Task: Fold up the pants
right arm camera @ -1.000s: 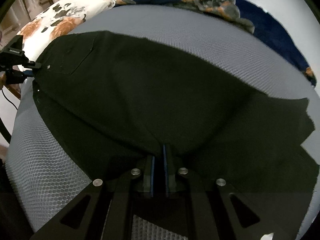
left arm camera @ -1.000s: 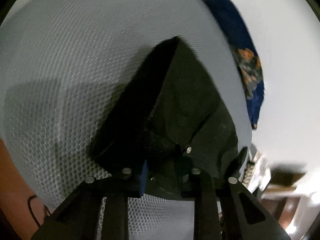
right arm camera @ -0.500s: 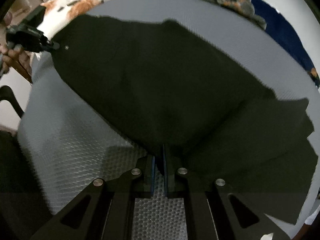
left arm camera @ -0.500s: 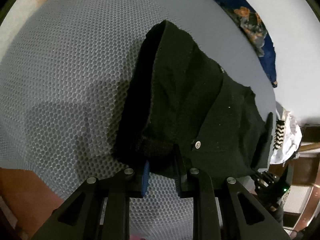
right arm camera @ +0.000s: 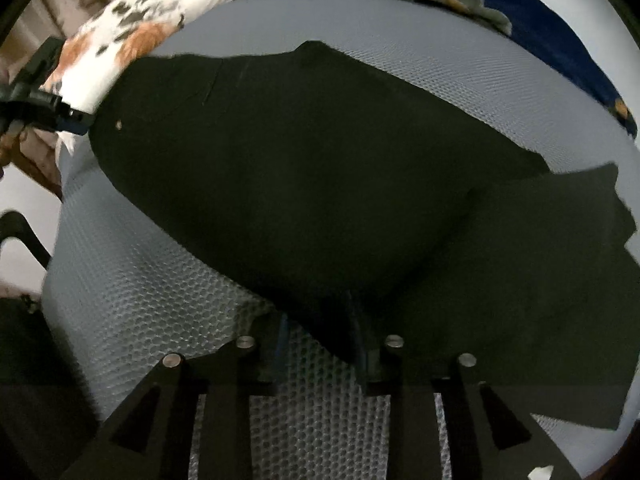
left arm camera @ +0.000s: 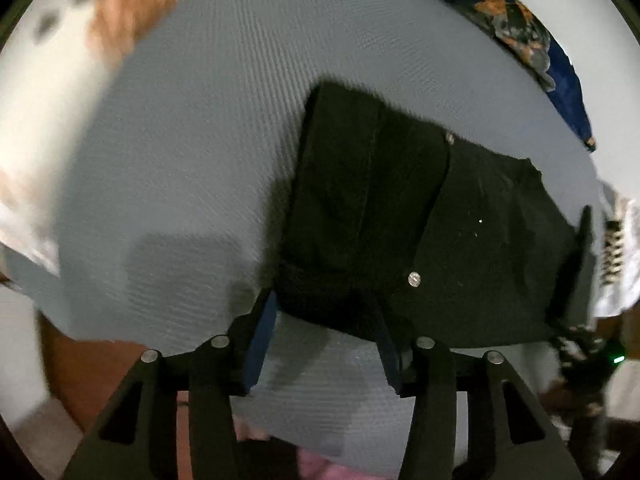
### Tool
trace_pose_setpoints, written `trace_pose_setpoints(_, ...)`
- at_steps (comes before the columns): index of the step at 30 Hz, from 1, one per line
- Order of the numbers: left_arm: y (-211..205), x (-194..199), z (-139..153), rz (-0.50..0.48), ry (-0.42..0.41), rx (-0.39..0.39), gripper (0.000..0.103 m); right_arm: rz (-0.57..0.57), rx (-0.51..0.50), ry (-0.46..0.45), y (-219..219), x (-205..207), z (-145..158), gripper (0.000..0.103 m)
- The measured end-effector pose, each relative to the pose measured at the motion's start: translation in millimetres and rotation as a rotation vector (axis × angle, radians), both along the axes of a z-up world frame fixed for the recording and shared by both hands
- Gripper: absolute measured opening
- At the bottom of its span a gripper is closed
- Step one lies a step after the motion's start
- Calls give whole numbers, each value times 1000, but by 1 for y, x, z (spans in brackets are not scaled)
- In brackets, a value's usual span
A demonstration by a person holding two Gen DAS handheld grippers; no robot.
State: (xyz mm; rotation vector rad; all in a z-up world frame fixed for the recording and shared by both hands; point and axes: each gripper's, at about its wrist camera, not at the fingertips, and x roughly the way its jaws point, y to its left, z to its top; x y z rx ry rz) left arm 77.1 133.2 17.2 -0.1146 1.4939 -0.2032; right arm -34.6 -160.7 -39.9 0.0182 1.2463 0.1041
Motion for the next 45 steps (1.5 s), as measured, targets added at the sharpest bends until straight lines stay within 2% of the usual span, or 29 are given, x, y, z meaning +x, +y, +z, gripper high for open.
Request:
trace_pose_setpoints(1,-1,-1,7,3,-31,40,55,-5,10,-3,0,-2,3,28)
trace_pose_setpoints(3,-5,-7,27,12,-173,120,55,-15,43,-28,-7,-8,12,31)
trace_pose_setpoints(5,-23,-14,42,-56,-277,145,55,-39,57,-77,-16,-15,25,40)
trace_pose_setpoints(8,-59,-29,55,-165,-371,49,56,-88,59,-118,-33,-19,40,40)
trace_pose_setpoints(12,-120,-48,49,-377,-414,-64,56,-231,98,-158,-69,-28,46,40)
trace_pose_setpoints(17,-183,-71,38,-592,-445,-182,56,-470,233,-140,-119,-35,37,42)
trace_pose_setpoints(20,-225,-85,35,-719,-473,-234,56,-569,339,-125,-137,-37,25,42)
trace_pose_setpoints(24,-263,-107,27,-851,-468,-253,56,-653,464,-109,-151,-35,8,42)
trace_pose_setpoints(28,-295,-123,13,-922,-431,-267,56,-701,533,-112,-161,-38,-1,42)
trace_pose_setpoints(33,-328,-139,-9,-968,-362,-290,56,-733,524,-141,-181,-38,1,42)
trace_pose_setpoints(37,-352,-139,-28,-960,-323,-249,56,-771,515,-167,-206,-36,0,42)
trace_pose_setpoints(41,-368,-133,-40,-937,-321,-192,54,-802,525,-182,-231,-30,-4,42)
trace_pose_setpoints(42,-370,-131,-42,-934,-312,-193,49,-813,527,-189,-238,-29,-4,42)
trace_pose_setpoints(43,-371,-129,-42,-928,-299,-211,39,-826,511,-197,-246,-28,-4,42)
trace_pose_setpoints(45,-370,-126,-44,-918,-273,-245,28,-844,497,-222,-260,-28,-2,39)
